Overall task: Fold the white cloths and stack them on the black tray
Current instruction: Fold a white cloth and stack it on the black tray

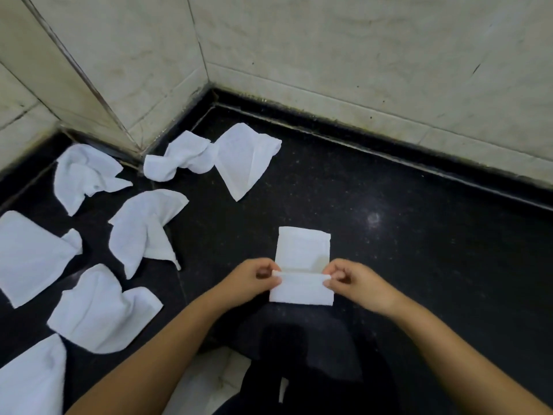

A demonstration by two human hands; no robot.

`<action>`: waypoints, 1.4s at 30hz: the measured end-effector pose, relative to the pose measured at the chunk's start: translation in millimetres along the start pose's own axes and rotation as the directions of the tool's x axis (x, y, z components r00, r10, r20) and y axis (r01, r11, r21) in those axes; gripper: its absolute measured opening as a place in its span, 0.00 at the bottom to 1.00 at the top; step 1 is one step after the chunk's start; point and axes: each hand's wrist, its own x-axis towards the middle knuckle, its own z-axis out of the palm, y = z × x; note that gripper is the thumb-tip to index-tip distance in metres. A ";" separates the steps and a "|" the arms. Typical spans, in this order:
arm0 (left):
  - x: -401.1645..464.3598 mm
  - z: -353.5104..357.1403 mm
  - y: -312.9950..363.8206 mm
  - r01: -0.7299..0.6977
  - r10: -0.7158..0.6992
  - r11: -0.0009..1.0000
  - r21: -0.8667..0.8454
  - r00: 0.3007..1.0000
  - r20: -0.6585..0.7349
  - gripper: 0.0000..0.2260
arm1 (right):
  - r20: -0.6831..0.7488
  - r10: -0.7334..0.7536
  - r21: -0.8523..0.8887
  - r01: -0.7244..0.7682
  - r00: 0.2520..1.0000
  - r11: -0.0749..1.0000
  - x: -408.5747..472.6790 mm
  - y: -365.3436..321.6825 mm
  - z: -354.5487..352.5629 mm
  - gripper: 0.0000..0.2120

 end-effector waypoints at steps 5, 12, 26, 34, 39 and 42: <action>57.7 -11.5 25.5 0.021 0.006 0.991 0.130 0.979 -0.205 0.03 | -0.280 0.104 0.018 -0.103 0.954 0.995 46.6 -14.0 -17.9 0.02; 92.2 -1.1 27.9 0.134 -0.028 0.939 0.316 0.948 -0.318 0.04 | -0.431 0.235 -0.031 -0.274 0.871 0.961 80.4 -15.7 -8.3 0.06; 73.2 24.1 22.0 0.350 -0.090 0.713 0.607 0.905 -0.415 0.16 | -0.496 0.360 -0.293 -0.543 0.790 0.787 73.0 -29.0 23.4 0.16; 72.3 8.7 46.9 0.182 -0.136 0.970 0.160 0.956 -0.260 0.04 | -0.433 0.473 0.291 -0.378 0.767 0.879 56.1 -32.1 8.9 0.01; 71.4 23.6 91.0 0.191 -0.202 0.924 -0.331 0.979 0.001 0.10 | -0.335 0.538 0.831 -0.026 0.773 0.556 0.1 -20.3 -19.8 0.07; 61.0 56.3 110.4 0.310 -0.236 0.840 -0.446 0.948 0.215 0.10 | -0.350 0.553 0.891 0.085 0.756 0.446 -45.5 -4.2 -30.2 0.11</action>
